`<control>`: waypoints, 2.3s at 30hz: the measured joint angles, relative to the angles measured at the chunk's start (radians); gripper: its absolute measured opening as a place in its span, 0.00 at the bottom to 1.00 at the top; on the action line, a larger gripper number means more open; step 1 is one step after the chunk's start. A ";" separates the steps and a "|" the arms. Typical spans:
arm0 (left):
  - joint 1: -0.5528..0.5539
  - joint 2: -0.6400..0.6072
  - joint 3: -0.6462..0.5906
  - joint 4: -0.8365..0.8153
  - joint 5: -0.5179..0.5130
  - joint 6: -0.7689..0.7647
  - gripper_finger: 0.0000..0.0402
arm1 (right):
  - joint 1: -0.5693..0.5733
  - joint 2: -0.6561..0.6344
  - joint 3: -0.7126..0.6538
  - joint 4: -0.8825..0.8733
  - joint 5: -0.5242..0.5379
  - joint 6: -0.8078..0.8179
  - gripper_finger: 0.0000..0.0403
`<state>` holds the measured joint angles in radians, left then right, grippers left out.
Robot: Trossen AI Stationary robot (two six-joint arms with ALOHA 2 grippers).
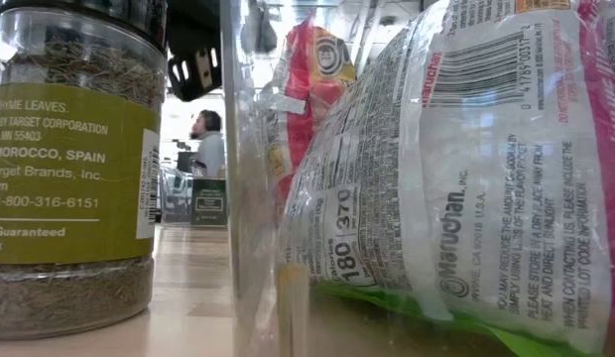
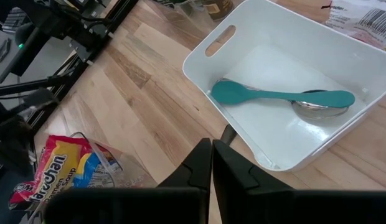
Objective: Pick & Place Food Item
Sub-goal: Put the black seasoning bottle into the top transparent bin
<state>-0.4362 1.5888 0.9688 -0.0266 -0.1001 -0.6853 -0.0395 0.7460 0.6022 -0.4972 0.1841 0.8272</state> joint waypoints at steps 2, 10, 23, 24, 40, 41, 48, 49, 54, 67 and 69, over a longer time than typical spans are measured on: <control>0.000 -0.024 0.000 -0.001 0.000 0.000 0.00 | 0.000 0.000 0.000 0.000 0.000 0.000 0.02; 0.032 -0.150 0.000 0.011 -0.004 0.000 0.00 | 0.000 0.000 0.000 0.000 0.000 0.003 0.02; 0.136 -0.388 0.000 0.012 -0.158 0.000 0.00 | 0.000 0.000 0.000 0.002 0.000 0.003 0.02; 0.147 -0.404 0.000 0.006 -0.169 0.002 0.00 | 0.000 0.000 0.000 0.003 0.000 0.003 0.02; 0.307 -0.490 0.000 0.006 -0.192 0.366 0.00 | 0.000 0.000 0.000 0.000 0.000 0.003 0.02; 0.315 -0.486 0.000 0.007 -0.192 0.371 0.00 | 0.000 0.000 0.000 0.000 0.000 0.003 0.02; 0.348 -0.483 0.000 0.004 -0.192 0.374 0.00 | 0.000 0.000 0.000 -0.001 0.000 0.003 0.02; 0.351 -0.483 0.000 0.003 -0.192 0.374 0.00 | 0.000 0.000 0.000 -0.001 0.000 0.003 0.02; 0.352 -0.483 0.000 0.005 -0.192 0.370 0.00 | 0.000 0.000 0.000 -0.002 0.000 0.003 0.02; 0.181 -0.450 0.001 0.133 -0.063 0.305 0.00 | 0.000 0.000 0.000 -0.005 0.000 0.003 0.02; 0.141 -0.427 0.001 0.193 -0.056 0.304 0.00 | 0.000 0.000 0.000 -0.005 0.000 0.003 0.02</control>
<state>-0.2954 1.1618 0.9695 0.1665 -0.1562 -0.3809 -0.0398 0.7457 0.6022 -0.5018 0.1837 0.8299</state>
